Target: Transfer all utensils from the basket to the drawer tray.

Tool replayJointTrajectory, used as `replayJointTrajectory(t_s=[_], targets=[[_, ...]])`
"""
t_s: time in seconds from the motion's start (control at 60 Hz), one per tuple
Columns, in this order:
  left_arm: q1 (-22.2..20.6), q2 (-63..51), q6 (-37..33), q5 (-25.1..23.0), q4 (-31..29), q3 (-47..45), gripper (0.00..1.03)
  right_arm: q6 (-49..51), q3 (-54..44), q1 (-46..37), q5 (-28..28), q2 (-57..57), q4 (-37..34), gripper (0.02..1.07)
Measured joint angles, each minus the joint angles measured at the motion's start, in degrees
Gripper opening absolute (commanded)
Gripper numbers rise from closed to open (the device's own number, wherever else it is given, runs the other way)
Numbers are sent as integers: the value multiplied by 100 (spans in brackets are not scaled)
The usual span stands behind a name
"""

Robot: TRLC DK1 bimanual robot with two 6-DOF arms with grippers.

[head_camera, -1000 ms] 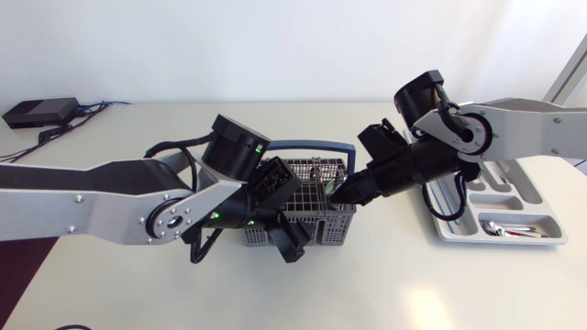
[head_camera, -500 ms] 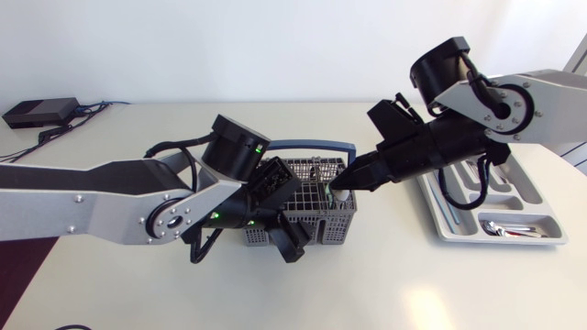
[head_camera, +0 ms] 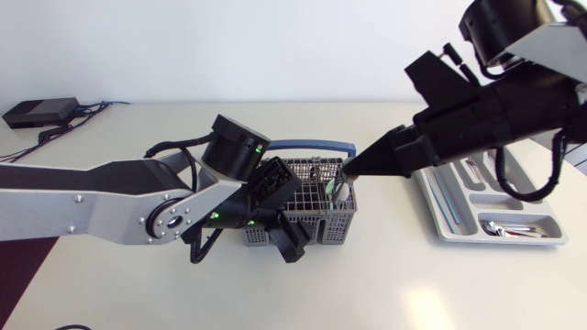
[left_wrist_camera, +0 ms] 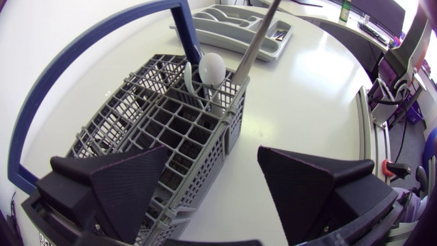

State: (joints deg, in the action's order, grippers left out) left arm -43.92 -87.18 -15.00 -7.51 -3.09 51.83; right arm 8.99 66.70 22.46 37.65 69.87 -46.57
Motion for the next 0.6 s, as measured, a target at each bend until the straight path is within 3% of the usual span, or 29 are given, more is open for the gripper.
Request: replayJointTrajectory(t_s=[0.183, 0.367, 0.517, 0.6], targets=[[0, 0, 0, 0, 0, 0, 92, 389, 15, -243, 140, -544, -345, 7], [22, 0, 0, 0, -2, 0, 92, 728, -195, -1593, 46, -1053, -597, 7], [26, 0, 0, 0, -2, 0, 92, 1102, -769, -2944, -745, -1110, -560, 7], [26, 0, 0, 0, -2, 0, 92, 1307, -1248, -3589, -1434, -1040, -122, 7]])
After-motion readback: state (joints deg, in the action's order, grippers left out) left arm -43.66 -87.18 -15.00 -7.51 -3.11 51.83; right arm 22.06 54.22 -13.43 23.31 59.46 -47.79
